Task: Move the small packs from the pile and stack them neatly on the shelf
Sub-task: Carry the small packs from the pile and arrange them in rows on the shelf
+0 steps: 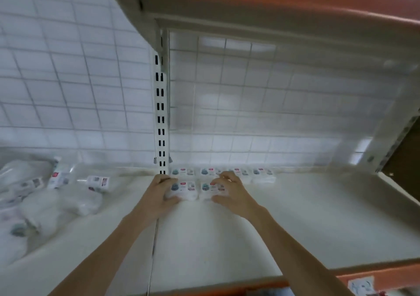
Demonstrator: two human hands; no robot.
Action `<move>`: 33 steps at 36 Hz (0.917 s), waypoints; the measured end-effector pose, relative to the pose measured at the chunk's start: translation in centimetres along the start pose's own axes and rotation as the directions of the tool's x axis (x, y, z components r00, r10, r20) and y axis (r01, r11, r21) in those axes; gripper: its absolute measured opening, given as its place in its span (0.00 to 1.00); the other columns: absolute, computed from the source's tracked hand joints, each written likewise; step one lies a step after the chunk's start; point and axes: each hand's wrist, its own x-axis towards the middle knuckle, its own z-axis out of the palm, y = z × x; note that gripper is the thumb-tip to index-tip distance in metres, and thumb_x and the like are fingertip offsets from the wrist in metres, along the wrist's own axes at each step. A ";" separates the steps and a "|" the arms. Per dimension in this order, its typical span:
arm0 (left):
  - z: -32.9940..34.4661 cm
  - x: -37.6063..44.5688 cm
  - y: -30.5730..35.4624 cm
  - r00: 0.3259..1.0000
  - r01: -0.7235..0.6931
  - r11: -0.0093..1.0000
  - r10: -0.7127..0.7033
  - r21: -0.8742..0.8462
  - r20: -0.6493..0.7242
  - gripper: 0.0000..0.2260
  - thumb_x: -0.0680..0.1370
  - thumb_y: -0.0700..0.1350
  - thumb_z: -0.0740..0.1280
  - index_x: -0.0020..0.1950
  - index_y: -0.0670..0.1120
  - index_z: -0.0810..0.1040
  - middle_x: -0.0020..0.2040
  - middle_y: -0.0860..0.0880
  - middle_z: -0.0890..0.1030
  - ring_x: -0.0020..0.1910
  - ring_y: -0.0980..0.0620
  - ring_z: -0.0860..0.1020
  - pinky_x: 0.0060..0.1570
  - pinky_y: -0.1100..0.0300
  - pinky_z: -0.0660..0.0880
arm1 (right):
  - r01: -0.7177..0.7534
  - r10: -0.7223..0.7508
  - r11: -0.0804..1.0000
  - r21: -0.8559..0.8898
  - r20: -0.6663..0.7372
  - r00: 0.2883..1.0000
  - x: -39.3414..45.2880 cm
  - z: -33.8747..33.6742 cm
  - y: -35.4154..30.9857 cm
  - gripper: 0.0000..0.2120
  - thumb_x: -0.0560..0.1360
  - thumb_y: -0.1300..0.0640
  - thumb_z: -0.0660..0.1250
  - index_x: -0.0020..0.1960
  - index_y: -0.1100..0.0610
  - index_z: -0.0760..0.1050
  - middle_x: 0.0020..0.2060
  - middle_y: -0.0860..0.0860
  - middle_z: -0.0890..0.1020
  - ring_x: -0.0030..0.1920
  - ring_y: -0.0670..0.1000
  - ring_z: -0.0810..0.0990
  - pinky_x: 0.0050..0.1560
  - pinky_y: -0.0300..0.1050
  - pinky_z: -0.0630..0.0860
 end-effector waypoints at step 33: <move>-0.6 -3.8 7.1 0.976 0.087 0.947 -0.019 0.309 -0.215 0.20 0.75 0.54 0.65 0.63 0.47 0.71 0.57 0.49 0.75 0.56 0.51 0.75 0.52 0.58 0.71 | 0.051 -0.077 0.991 -0.123 -0.219 0.973 -10.3 -2.6 -4.0 0.17 0.77 0.47 0.61 0.64 0.49 0.70 0.59 0.42 0.75 0.60 0.44 0.71 0.54 0.35 0.67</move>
